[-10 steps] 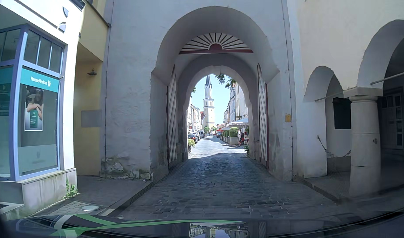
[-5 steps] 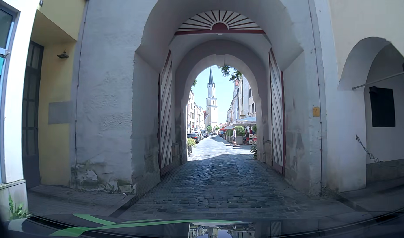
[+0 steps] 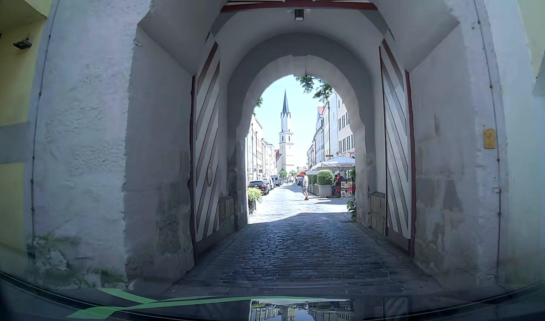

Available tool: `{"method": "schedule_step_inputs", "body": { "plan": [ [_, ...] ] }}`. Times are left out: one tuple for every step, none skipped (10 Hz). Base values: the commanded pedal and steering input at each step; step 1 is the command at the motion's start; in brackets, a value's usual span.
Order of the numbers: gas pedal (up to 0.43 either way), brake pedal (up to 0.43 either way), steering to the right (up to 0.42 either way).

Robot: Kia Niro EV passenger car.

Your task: Follow the waypoints while adhering to traffic rules and regulations

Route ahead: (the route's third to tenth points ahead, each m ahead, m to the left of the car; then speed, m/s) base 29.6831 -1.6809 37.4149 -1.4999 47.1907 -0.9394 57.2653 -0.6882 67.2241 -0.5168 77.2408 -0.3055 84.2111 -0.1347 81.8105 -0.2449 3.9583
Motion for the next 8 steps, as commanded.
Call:
{"method": "schedule_step_inputs", "body": {
  "plan": [
    [0.067, 0.000, -0.004],
    [0.067, 0.000, -0.001],
    [0.067, 0.000, 0.003],
    [0.067, 0.000, 0.007],
    [0.067, 0.000, 0.012],
    [0.067, 0.000, 0.011],
    [0.067, 0.000, 0.011],
    [0.067, 0.000, 0.014]
  ]
}}
